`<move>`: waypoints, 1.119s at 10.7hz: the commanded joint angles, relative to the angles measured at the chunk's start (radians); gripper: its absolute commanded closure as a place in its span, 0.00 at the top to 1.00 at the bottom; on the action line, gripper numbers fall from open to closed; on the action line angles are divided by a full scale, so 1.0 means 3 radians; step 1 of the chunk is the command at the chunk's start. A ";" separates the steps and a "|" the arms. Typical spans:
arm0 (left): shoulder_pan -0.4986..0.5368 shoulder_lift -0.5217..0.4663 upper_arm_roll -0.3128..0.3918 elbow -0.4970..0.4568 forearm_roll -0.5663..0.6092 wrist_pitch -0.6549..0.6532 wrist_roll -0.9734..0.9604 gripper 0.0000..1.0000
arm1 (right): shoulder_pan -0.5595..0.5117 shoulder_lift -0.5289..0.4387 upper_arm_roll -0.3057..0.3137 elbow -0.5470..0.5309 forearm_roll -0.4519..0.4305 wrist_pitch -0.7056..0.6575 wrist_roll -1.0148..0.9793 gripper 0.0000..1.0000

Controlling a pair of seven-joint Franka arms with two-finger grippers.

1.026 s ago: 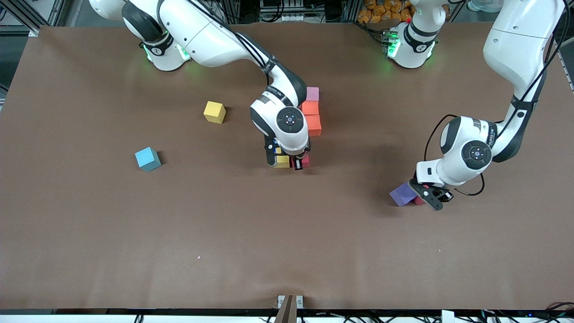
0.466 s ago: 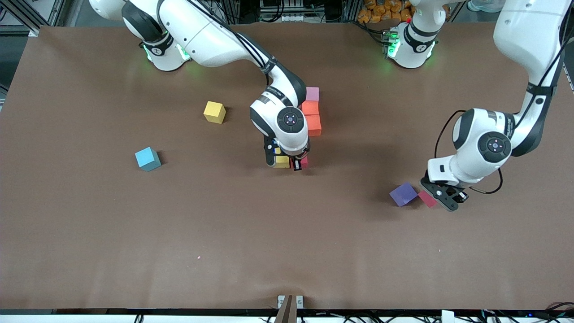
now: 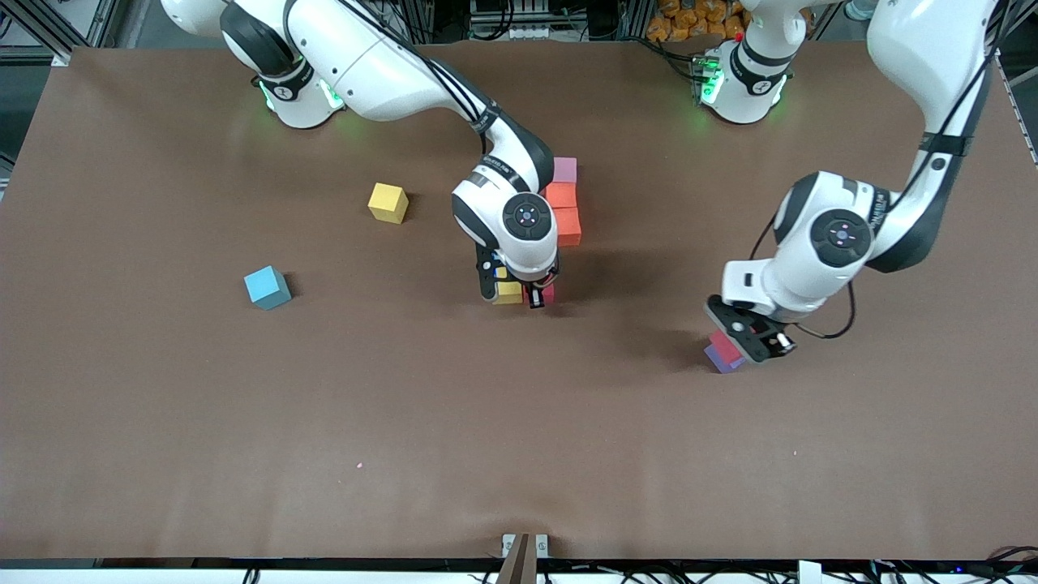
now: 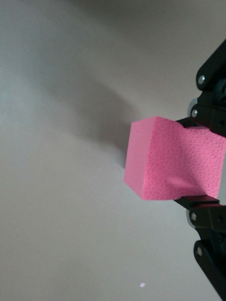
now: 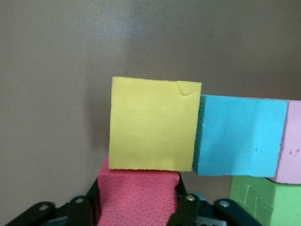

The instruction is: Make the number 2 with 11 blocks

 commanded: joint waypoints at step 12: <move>-0.0618 0.0392 -0.0167 0.0234 0.0045 -0.0039 -0.0017 0.39 | -0.0453 -0.0294 0.0035 0.0175 -0.0007 -0.0492 -0.1008 1.00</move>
